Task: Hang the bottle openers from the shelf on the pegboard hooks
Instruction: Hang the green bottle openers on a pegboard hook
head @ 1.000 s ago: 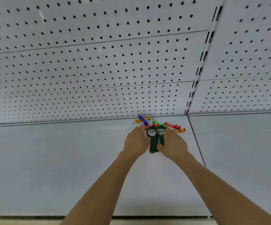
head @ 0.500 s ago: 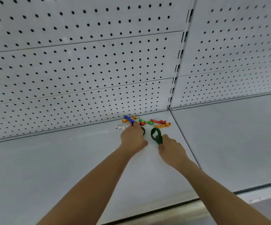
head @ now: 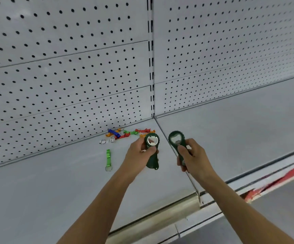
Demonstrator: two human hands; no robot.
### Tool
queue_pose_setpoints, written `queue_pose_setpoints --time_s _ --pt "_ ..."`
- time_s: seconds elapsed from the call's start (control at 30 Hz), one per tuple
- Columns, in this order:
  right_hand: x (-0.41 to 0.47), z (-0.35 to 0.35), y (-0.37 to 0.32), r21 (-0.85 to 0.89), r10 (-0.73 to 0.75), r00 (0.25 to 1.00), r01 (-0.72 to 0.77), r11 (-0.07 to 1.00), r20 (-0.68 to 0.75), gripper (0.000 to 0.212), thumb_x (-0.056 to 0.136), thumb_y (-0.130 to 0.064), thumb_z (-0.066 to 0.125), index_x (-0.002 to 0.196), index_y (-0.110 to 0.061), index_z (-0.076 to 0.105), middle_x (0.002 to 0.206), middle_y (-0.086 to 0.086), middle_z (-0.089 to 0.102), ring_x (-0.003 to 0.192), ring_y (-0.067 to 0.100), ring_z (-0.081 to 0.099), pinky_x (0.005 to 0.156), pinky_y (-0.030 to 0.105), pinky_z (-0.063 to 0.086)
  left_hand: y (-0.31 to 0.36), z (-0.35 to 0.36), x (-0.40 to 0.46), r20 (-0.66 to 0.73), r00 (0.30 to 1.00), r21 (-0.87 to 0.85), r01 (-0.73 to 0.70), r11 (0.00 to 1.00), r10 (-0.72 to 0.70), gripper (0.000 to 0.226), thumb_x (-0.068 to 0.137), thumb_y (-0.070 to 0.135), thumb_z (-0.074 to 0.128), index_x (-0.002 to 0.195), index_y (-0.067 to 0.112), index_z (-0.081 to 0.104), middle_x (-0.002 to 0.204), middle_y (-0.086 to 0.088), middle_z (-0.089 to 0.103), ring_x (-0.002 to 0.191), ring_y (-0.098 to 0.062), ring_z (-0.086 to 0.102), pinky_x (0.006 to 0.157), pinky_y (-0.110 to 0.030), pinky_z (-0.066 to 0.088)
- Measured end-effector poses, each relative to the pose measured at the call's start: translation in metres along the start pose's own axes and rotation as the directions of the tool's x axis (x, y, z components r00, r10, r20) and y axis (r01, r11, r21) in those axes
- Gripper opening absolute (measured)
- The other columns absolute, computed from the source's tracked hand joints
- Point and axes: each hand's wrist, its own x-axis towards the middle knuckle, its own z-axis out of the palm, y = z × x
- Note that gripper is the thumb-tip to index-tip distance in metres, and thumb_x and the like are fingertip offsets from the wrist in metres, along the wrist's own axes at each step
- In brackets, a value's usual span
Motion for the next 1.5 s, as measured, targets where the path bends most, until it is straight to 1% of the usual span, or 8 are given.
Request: queue_pose_setpoints --time_s 0.17,0.3,0.43,0.73,0.9,1.1,1.3,1.5 --pt "-0.021 -0.081 0.006 0.035 -0.052 0.996 0.055 0.998 -0.069 0.010 0.100 -0.015 0.044 0.105 -0.014 0.053 0.068 0.013 0.065 0.050 0.014 0.053 0.046 0.016 0.043 0.045 0.074 -0.015 0.016 0.994 -0.011 -0.109 0.994 0.109 0.016 0.094 0.018 0.058 0.109 0.021 0.059 0.102 -0.002 0.072 0.097 -0.019 0.068 0.090 -0.046 0.055" --pt "-0.047 -0.167 0.021 0.037 -0.073 0.989 0.078 0.996 -0.126 0.011 0.101 -0.015 0.044 0.102 -0.013 0.054 0.070 0.014 0.065 0.052 0.016 0.053 0.046 0.016 0.043 0.077 0.155 -0.033 0.033 0.986 -0.049 -0.164 0.985 0.165 0.011 0.094 0.018 0.059 0.104 0.022 0.061 0.100 0.000 0.073 0.094 -0.011 0.070 0.091 -0.044 0.055" --pt "-0.076 -0.260 0.042 0.012 -0.126 0.981 0.129 0.992 -0.150 0.012 0.101 -0.017 0.045 0.098 -0.013 0.056 0.072 0.017 0.064 0.053 0.013 0.053 0.048 0.013 0.041 0.103 0.253 -0.058 0.052 0.985 -0.098 -0.161 0.982 0.167 0.010 0.093 0.023 0.061 0.102 0.028 0.061 0.097 0.005 0.074 0.099 -0.014 0.068 0.095 -0.045 0.052" --pt "-0.099 -0.436 0.092 0.015 -0.131 0.942 0.142 0.990 -0.309 0.017 0.099 -0.017 0.049 0.085 -0.011 0.056 0.072 0.017 0.067 0.051 0.015 0.053 0.047 0.016 0.040 0.173 0.423 -0.070 0.163 0.954 -0.096 -0.240 0.966 0.253 0.005 0.089 0.020 0.063 0.093 0.020 0.065 0.090 -0.006 0.072 0.092 -0.025 0.067 0.088 -0.053 0.054" --pt "-0.079 -0.508 0.105 0.062 -0.110 0.919 0.144 0.988 -0.379 0.022 0.100 -0.020 0.049 0.086 -0.005 0.056 0.069 0.011 0.066 0.051 0.014 0.054 0.048 0.019 0.042 0.209 0.490 -0.046 0.196 0.932 -0.113 -0.287 0.951 0.304 0.005 0.088 0.019 0.062 0.093 0.018 0.065 0.088 -0.005 0.073 0.091 -0.027 0.068 0.086 -0.055 0.055" --pt "-0.034 -0.594 0.116 0.108 -0.125 0.911 0.181 0.978 -0.393 0.016 0.096 -0.010 0.048 0.081 -0.009 0.053 0.069 0.011 0.065 0.053 0.017 0.054 0.047 0.017 0.040 0.257 0.569 0.004 0.233 0.903 -0.142 -0.335 0.931 0.361 0.011 0.083 0.028 0.061 0.091 0.022 0.065 0.093 -0.006 0.073 0.097 -0.026 0.068 0.087 -0.056 0.054" --pt "0.028 -0.695 0.117 0.107 -0.164 0.913 0.218 0.970 -0.373 0.014 0.095 -0.008 0.047 0.082 -0.006 0.053 0.070 0.013 0.065 0.055 0.018 0.054 0.048 0.018 0.040 0.320 0.651 0.066 0.194 0.900 -0.198 -0.353 0.915 0.389 0.011 0.092 0.016 0.059 0.103 0.018 0.064 0.092 0.003 0.076 0.092 -0.011 0.071 0.086 -0.047 0.057" --pt "0.086 -0.777 0.107 0.134 -0.233 0.895 0.303 0.944 -0.380 0.011 0.096 -0.005 0.047 0.088 -0.002 0.054 0.072 0.016 0.064 0.053 0.016 0.053 0.048 0.018 0.040 0.380 0.714 0.114 0.162 0.895 -0.188 -0.386 0.903 0.416 0.009 0.091 0.017 0.060 0.099 0.019 0.065 0.091 0.003 0.076 0.091 -0.013 0.071 0.088 -0.052 0.055"
